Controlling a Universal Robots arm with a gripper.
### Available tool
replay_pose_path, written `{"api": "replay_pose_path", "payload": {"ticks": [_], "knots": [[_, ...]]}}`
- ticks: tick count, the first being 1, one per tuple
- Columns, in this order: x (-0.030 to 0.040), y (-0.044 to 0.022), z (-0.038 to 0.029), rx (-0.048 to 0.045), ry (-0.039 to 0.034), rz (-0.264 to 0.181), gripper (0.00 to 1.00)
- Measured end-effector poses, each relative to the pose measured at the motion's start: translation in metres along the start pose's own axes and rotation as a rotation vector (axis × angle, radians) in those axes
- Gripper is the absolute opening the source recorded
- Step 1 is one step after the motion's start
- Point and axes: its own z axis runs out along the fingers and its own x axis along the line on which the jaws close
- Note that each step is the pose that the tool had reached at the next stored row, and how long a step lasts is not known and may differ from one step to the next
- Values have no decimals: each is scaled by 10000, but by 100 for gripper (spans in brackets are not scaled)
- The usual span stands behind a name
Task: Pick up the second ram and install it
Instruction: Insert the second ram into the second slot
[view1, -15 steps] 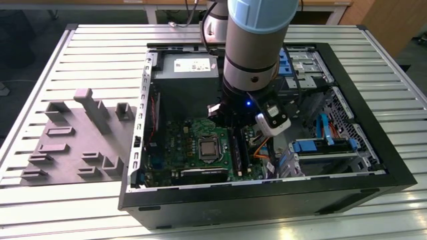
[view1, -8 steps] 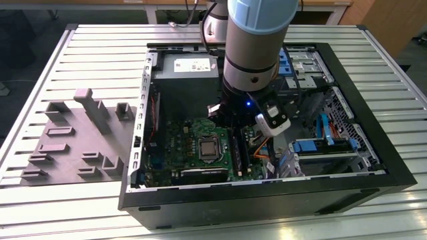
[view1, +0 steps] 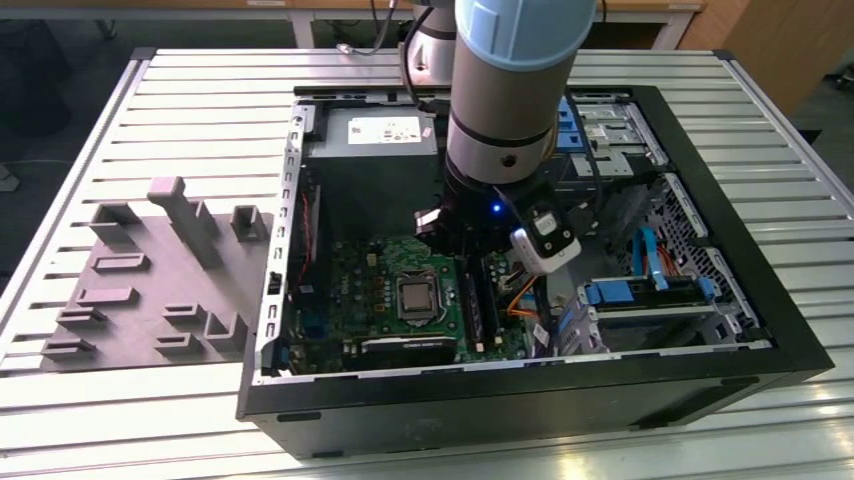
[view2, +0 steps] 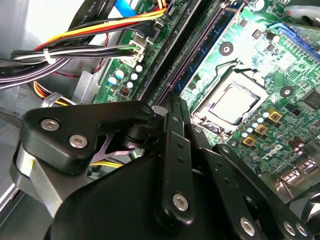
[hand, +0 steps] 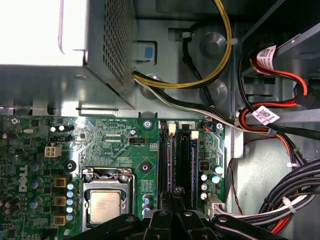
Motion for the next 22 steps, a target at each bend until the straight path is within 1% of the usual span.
{"api": "replay_pose_path", "payload": {"ticks": [11,22], "knots": [[0,0,3,-2,-1,5,12],[-1,0,3,1,-8,164,12]]}}
